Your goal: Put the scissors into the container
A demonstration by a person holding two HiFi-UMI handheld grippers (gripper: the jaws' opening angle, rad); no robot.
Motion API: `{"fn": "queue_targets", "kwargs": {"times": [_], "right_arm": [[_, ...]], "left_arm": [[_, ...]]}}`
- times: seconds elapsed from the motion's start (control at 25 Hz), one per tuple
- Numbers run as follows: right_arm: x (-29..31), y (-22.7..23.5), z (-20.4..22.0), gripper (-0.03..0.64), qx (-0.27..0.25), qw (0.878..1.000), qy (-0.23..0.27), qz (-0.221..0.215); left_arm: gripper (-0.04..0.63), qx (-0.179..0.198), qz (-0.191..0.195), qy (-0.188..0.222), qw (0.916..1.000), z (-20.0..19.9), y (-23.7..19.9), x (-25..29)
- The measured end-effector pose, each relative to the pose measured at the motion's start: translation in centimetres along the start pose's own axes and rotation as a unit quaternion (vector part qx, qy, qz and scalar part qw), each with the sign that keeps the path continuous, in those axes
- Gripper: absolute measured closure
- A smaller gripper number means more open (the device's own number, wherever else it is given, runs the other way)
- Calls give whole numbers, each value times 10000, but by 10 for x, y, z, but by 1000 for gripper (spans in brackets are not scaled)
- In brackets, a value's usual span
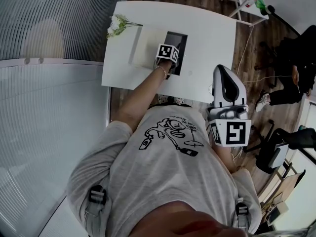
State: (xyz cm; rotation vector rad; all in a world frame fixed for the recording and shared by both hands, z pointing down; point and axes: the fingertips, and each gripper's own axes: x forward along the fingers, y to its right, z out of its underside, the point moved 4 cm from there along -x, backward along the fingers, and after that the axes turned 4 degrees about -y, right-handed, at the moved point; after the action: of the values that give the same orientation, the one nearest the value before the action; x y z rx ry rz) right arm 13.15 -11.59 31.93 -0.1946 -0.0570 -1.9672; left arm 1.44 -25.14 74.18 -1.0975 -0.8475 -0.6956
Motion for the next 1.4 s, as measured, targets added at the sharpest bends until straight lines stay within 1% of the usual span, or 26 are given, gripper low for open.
{"fn": "queue_targets", "kwargs": {"times": [0.28,0.56,0.96,1.4], "right_arm": [[-1,0,1,611,9,10000,24,-14],[-3,-1,0,612,-7,10000,46,-29],[-6,-3,-3,612,-25,10000,62,-42],[-8,-4,-3,612,-30,9999,94,-46]], "left_arm": [[445,72,-75,94,9999,-2,2,-3],[436,35,-37,127,9999,-1,5,-6],[399,11,-23,181,9998,0,9,-9],[387,83,-109,251,9996,-1,10,-14]]}}
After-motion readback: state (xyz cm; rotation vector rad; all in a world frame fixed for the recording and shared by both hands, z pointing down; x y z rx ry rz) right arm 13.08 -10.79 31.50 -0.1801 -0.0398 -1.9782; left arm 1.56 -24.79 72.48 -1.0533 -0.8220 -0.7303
